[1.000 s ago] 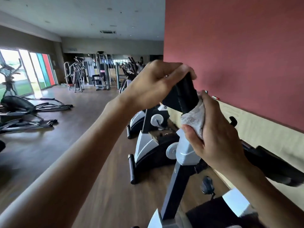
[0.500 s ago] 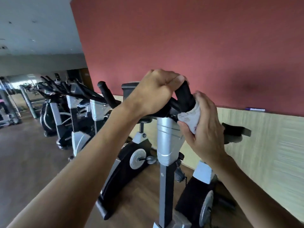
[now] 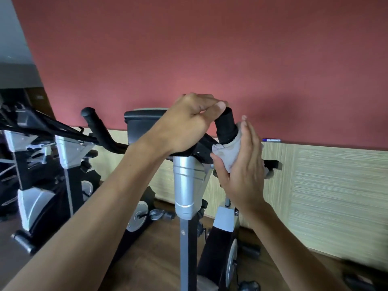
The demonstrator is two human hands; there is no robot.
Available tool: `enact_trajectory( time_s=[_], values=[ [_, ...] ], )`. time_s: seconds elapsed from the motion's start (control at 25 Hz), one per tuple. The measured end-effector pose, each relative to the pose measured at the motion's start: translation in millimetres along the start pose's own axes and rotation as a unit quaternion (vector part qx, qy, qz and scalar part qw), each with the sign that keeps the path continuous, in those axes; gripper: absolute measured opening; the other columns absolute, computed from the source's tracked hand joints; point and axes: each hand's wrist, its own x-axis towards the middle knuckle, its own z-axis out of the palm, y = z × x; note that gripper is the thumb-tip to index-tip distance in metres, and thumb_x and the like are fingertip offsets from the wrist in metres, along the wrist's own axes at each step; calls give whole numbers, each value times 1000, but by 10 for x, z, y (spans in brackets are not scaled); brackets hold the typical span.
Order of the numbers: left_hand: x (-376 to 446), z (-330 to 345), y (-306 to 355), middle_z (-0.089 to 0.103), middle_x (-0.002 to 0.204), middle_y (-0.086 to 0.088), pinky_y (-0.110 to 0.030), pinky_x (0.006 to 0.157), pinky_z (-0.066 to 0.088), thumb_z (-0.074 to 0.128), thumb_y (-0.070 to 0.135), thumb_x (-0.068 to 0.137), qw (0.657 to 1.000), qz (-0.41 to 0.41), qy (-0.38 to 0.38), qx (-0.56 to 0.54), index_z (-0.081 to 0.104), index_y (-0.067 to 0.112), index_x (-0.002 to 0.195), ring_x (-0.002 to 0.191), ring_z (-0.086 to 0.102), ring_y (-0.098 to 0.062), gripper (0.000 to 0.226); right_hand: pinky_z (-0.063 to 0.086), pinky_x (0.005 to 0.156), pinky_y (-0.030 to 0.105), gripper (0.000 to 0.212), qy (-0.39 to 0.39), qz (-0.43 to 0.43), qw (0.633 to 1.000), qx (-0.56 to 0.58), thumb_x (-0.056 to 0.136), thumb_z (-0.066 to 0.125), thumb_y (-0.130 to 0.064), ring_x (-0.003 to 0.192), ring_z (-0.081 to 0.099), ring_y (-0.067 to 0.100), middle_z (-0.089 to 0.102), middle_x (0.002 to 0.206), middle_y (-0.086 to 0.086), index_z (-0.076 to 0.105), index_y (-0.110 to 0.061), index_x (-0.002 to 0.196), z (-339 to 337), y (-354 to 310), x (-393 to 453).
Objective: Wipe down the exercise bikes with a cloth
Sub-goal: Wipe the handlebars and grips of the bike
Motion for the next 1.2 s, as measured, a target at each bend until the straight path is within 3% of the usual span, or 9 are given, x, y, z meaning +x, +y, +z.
enact_trajectory(
  time_s=[0.08,0.16,0.28,0.4,0.6,0.76,0.88,1.0,1.2],
  values=[
    [69,-77,-68,70,106,0,-20,83,46,46,25,108,998,33,-29,-42,76,11,118,99,64,-5,35,48,108,46,70,28,4,999,-31,104,53,-43,145,39,29,39,153,23,31,5,148,43,-69,63],
    [114,-128,-207,71,121,0,-23,86,48,45,23,107,992,82,-45,-90,73,13,122,114,63,-12,34,47,110,44,70,42,5,998,-47,103,54,-44,144,40,29,41,153,23,32,5,148,66,-125,122],
    [155,-106,-482,65,139,6,-18,101,42,43,20,109,975,139,-93,-144,67,12,132,136,52,-5,35,46,110,46,71,53,25,996,-60,102,52,-45,146,38,27,38,156,21,29,2,151,97,-228,189],
    [270,-67,-697,55,149,7,-30,123,27,35,19,110,954,235,-136,-128,57,12,141,150,34,-7,38,43,113,47,70,104,46,990,-86,101,51,-44,147,37,27,38,157,18,26,-1,151,159,-289,208],
    [472,-48,-818,42,158,-3,-40,128,16,32,16,111,905,377,-168,-98,47,6,149,157,17,-19,43,40,112,57,72,98,88,988,-79,101,48,-48,147,35,33,26,157,5,16,-9,153,200,-224,-86],
    [538,-65,-831,44,157,9,-34,128,16,32,23,110,897,374,-201,-124,50,19,148,155,17,-7,42,26,122,37,76,121,100,980,-126,101,50,-39,151,26,25,24,162,16,15,3,155,246,-356,-9],
    [552,-70,-826,45,155,12,-23,125,16,32,24,110,893,358,-216,-167,52,18,147,152,20,0,42,21,122,30,77,148,69,966,-202,102,47,-36,152,23,30,24,161,28,15,15,151,289,-538,388],
    [540,-70,-829,46,154,12,-22,125,16,30,26,110,888,364,-223,-170,53,18,146,152,21,2,44,18,124,31,77,159,80,956,-233,103,48,-32,154,15,22,19,163,27,12,14,152,350,-526,291],
    [501,-79,-851,45,155,15,-30,127,18,29,29,109,889,375,-211,-154,51,21,149,150,23,5,46,15,127,39,79,132,125,951,-249,103,52,-27,157,6,28,6,165,27,4,8,155,426,-397,-228]
  ],
)
